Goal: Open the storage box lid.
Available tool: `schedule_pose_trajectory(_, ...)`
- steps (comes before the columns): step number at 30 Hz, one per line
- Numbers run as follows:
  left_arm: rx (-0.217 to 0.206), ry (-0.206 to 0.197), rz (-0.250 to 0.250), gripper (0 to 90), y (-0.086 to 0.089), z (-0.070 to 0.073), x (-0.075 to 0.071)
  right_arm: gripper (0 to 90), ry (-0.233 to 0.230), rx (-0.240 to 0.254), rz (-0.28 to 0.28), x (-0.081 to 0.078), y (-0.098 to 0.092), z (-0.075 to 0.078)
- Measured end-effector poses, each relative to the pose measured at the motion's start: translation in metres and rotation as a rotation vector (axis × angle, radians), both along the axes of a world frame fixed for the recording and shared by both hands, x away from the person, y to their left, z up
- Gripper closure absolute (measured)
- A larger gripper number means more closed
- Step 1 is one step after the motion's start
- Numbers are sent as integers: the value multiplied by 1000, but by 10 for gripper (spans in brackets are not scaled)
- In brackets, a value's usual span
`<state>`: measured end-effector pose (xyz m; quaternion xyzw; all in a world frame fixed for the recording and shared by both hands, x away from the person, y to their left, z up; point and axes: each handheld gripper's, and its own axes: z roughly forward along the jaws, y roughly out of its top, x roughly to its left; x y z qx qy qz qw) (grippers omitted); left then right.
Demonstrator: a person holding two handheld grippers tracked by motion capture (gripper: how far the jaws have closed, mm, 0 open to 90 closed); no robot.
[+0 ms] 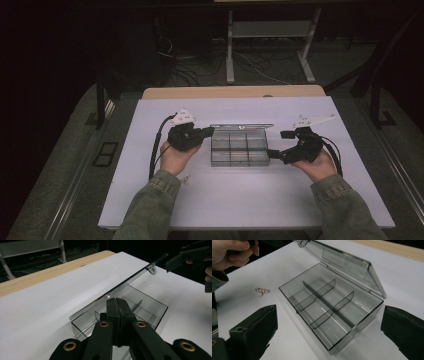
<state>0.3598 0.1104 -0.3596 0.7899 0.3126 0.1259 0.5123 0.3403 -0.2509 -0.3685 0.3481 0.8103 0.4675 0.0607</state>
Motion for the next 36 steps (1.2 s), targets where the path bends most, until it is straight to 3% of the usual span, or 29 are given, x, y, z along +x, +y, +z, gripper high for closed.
schedule_pose_trajectory(14,9,0,22,888,3,8,13,11,1,-14,-24,32,6,14)
schedule_pose_trajectory(17,6,3,25,888,3,8,16,164,-12,10,-7,40,4,15)
schedule_pose_trajectory(18,7,3,26,888,3,9,17,186,-19,9,-9,42,4,16)
schedule_pose_trajectory(21,11,5,26,888,1,11,20,363,-33,-9,-10,48,6,18)
schedule_pose_trajectory(27,23,6,19,888,-4,14,27,506,-105,-27,-39,56,8,21)
schedule_pose_trajectory(36,25,11,23,887,-13,15,35,654,-137,-10,-6,67,4,26)
